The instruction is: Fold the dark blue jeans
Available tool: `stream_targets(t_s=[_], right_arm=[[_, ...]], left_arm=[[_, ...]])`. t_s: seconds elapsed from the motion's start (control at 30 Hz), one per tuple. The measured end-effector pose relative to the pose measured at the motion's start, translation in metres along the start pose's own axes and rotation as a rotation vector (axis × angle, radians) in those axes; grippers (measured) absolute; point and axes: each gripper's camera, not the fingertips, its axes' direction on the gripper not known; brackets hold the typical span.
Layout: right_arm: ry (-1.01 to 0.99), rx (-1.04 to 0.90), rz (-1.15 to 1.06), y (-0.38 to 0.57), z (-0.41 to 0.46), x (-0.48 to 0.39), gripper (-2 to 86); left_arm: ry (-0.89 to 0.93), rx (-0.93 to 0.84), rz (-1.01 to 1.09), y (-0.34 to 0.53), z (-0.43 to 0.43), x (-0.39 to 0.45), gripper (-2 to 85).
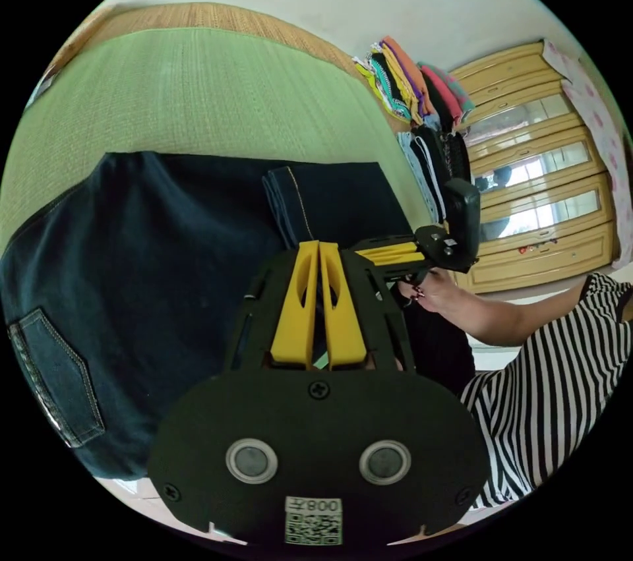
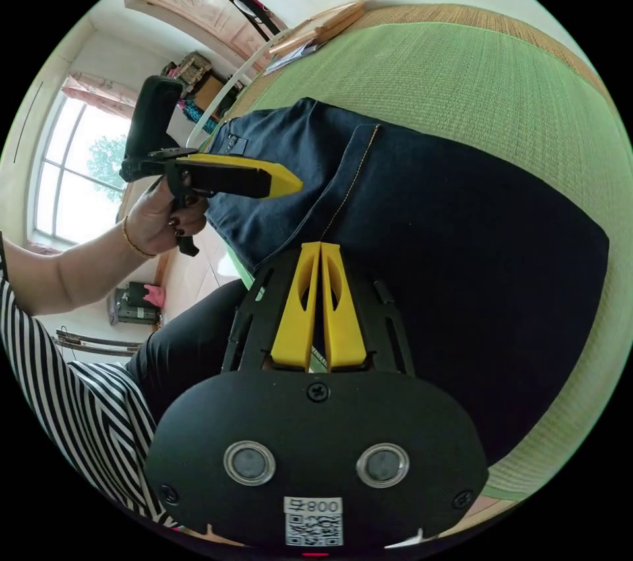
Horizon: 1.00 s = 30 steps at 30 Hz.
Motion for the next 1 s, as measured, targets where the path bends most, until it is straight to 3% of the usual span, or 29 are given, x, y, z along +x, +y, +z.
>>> stream_targets(t_s=[0.13,0.27,0.4,0.6,0.77,1.0], right_arm=[[0.013,-0.013,-0.013,0.017,-0.004,0.003,0.0],[0.044,0.063,-0.018,0.06,-0.033,0.005,0.0],[0.044,-0.003,0.057,0.096,-0.012,0.04,0.1],[0.009,0.099,0.127,0.15,-0.06,0.085,0.4],[0.019,0.263,0.366,0.263,-0.133,0.179,2.4],[-0.096,0.26,0.529,0.349,-0.131,0.27,6.3]], left_arm=[[-0.11,-0.093,0.043,-0.001,0.034,0.011,0.0],[-0.123,-0.044,0.018,0.005,0.037,0.024,0.0],[-0.147,-0.091,0.028,0.011,0.053,0.037,0.1],[-0.098,-0.009,0.06,0.018,0.063,0.06,0.5],[0.036,-0.008,0.237,0.019,0.09,0.109,2.7],[0.082,-0.093,0.375,0.011,0.144,0.168,6.9]])
